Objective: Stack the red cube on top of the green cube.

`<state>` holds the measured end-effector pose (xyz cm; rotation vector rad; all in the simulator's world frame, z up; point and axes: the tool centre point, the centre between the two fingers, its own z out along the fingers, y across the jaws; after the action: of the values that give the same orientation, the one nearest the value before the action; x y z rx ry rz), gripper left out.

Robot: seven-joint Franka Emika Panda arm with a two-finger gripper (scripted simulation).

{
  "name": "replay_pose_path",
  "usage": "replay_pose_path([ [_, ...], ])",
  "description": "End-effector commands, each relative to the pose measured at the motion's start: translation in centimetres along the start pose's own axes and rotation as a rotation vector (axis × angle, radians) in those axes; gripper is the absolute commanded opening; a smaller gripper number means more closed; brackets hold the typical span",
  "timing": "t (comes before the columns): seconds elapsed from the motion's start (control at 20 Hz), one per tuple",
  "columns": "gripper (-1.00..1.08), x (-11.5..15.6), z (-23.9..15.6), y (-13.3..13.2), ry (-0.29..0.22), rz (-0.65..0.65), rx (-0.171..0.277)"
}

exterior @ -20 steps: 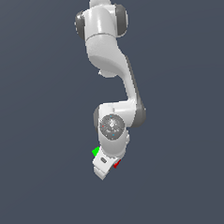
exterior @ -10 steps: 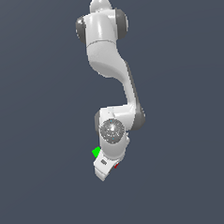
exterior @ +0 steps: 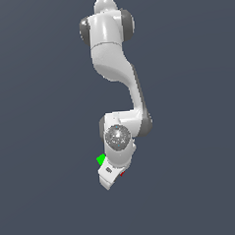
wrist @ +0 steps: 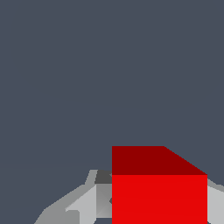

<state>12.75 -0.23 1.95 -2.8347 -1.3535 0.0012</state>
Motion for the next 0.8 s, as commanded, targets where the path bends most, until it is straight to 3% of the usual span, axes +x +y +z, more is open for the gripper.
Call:
replay_pose_path([
  [0.0, -1.00, 0.0, 0.0, 0.0, 0.000, 0.000, 0.000],
  [0.35, -1.00, -0.1, -2.0, -0.1, 0.000, 0.000, 0.000],
  [0.75, -1.00, -0.1, -7.7, -0.1, 0.000, 0.000, -0.001],
])
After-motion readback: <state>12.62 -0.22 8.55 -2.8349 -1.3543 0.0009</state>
